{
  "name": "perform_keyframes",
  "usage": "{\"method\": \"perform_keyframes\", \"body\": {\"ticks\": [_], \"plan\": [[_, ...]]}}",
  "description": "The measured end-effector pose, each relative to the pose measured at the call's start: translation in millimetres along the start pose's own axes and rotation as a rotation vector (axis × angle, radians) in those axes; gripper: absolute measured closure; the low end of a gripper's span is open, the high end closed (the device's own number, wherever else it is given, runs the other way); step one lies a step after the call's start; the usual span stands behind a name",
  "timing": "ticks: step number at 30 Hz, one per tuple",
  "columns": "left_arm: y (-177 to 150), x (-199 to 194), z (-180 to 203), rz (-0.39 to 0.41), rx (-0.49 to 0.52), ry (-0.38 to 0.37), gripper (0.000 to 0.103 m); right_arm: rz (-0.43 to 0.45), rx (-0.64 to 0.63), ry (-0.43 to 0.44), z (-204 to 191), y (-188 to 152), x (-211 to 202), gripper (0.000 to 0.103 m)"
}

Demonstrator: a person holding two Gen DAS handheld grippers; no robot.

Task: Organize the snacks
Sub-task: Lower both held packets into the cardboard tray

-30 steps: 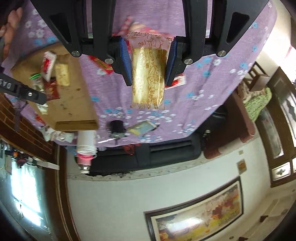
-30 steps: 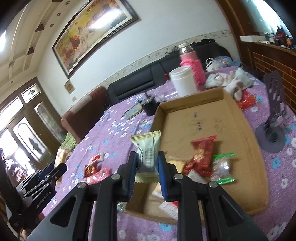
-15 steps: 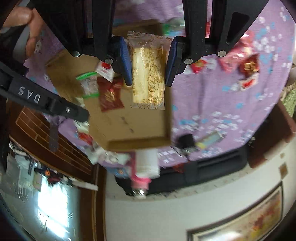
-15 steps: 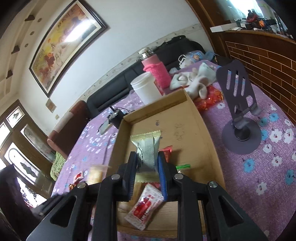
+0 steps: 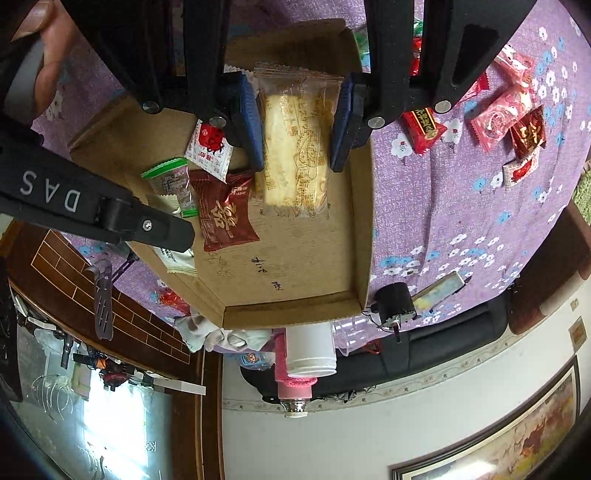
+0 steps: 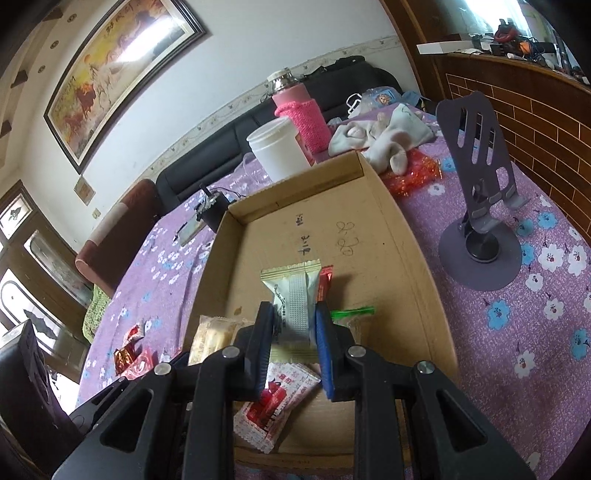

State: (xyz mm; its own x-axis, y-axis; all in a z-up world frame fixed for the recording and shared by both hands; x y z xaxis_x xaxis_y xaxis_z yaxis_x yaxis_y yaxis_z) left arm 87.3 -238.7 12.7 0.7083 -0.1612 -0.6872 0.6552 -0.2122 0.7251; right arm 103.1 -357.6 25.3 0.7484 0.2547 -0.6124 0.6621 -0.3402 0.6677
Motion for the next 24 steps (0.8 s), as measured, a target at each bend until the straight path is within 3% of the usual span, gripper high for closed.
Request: {"method": "perform_keyframes", "body": {"ticks": [24], "plan": [[-3.5, 3.0, 6.1, 0.010, 0.039, 0.023, 0.067, -0.027, -0.021, -0.076, 6.4, -4.2, 11.2, 0.082]]}}
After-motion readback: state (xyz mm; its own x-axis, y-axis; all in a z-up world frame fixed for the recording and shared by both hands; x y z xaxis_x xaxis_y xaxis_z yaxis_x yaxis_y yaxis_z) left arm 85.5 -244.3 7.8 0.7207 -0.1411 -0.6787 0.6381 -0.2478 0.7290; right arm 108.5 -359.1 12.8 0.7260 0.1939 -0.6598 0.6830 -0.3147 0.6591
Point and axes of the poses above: each gripper's, at about its wrist camera, not at the fingertips, and x roughly the way its jaws point, z to its right, y to its top, the point moved 5 cm from there along x, roughly the way its jaws point, and after that the axes turned 1 degree about z, right-handed, at the moved point
